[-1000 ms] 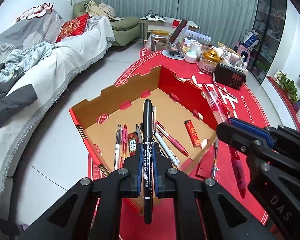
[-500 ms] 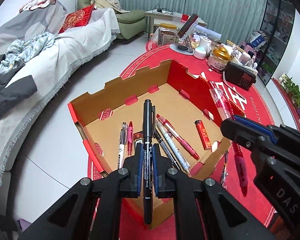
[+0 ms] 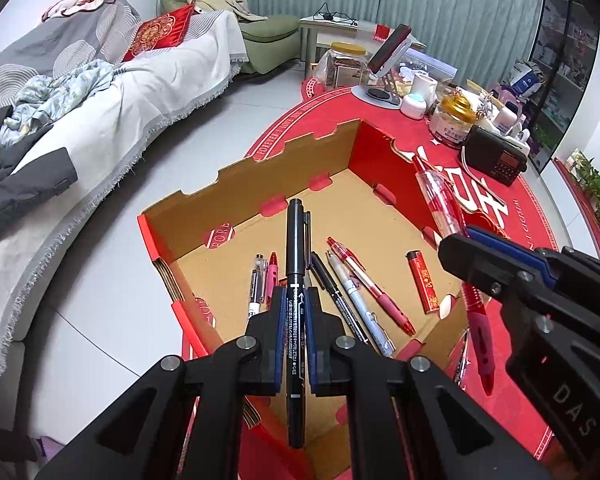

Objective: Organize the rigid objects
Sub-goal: 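Lower the black marker and red pen into the box with both grippers, then open both grippers to release the marker and pen into the box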

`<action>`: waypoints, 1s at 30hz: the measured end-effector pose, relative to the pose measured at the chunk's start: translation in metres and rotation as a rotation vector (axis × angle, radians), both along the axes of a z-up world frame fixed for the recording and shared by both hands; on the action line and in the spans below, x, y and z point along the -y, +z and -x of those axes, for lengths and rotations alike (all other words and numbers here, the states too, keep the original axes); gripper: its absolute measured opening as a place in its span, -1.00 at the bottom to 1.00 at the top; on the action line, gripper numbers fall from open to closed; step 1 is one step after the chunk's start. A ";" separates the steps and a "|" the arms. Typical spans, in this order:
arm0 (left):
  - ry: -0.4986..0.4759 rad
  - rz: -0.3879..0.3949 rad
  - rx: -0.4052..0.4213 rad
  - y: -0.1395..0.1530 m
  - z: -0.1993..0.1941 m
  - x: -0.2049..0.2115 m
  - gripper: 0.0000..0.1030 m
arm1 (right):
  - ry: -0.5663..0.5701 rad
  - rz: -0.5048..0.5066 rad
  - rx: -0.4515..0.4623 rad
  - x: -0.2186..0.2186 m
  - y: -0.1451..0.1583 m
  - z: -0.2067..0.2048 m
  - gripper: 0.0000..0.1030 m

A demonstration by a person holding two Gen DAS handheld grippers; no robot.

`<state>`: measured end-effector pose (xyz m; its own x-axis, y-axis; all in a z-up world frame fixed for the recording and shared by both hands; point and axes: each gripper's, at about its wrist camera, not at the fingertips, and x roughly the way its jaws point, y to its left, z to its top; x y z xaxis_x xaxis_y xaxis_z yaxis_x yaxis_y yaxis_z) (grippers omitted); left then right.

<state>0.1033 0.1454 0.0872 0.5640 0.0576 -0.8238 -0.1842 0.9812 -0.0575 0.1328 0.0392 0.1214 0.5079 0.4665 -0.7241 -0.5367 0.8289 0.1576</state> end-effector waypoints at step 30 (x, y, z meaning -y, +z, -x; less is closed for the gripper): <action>-0.004 0.016 -0.085 -0.027 -0.028 -0.003 -0.41 | -0.006 0.019 -0.058 -0.003 -0.025 -0.028 -0.79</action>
